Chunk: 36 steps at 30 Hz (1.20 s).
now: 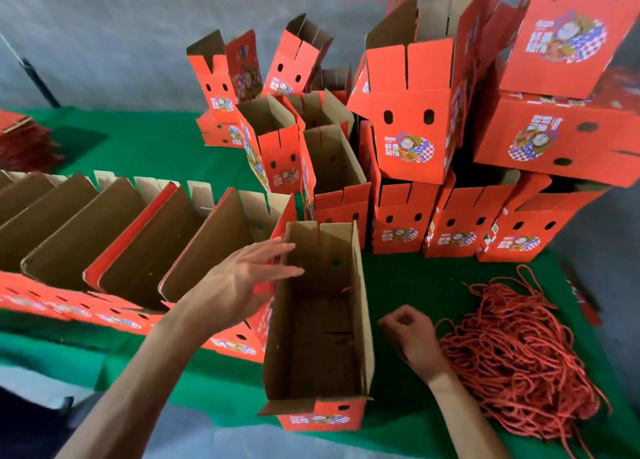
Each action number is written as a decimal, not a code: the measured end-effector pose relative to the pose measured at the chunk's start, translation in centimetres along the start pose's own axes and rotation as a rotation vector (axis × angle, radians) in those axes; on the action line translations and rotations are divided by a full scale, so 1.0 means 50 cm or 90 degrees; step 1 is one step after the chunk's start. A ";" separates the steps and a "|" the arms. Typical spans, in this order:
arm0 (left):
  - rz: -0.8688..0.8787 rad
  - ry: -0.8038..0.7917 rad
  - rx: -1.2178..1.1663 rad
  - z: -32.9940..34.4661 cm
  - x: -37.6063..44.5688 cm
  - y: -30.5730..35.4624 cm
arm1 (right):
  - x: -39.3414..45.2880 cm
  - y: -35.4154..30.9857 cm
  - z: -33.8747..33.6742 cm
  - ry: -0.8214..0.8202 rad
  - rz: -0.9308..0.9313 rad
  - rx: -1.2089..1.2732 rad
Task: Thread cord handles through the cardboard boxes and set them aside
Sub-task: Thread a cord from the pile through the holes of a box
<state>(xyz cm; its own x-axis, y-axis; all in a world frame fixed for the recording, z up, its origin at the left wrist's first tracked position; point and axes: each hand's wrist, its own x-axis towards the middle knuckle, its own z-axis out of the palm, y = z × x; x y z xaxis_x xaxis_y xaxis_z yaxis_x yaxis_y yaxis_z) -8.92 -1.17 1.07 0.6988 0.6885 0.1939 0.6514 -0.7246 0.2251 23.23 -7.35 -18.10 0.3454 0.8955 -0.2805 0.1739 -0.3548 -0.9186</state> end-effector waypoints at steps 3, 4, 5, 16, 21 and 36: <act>0.029 -0.028 0.017 0.008 0.010 -0.007 | 0.010 -0.030 -0.006 -0.008 0.085 0.179; 0.040 -0.025 0.034 0.010 0.017 -0.003 | 0.015 -0.031 -0.007 -0.003 0.096 0.238; 0.052 -0.018 0.041 0.013 0.026 0.004 | 0.023 -0.034 -0.010 0.001 0.090 0.222; 0.056 0.015 -0.030 0.076 0.137 0.160 | 0.009 0.042 -0.206 0.323 0.104 0.451; 0.060 -0.006 -0.070 0.099 0.201 0.224 | 0.001 0.024 -0.172 0.240 0.086 0.465; -0.392 -0.324 -0.451 0.159 0.301 0.239 | -0.039 0.048 -0.044 0.056 0.186 0.367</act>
<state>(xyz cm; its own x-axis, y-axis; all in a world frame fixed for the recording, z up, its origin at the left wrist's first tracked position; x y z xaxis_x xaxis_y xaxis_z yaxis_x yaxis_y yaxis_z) 11.73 0.26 -0.92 0.4559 0.7173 -0.5269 0.7286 0.0393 0.6838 25.01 -10.55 -19.14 0.3820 0.7498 -0.5403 -0.4525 -0.3580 -0.8167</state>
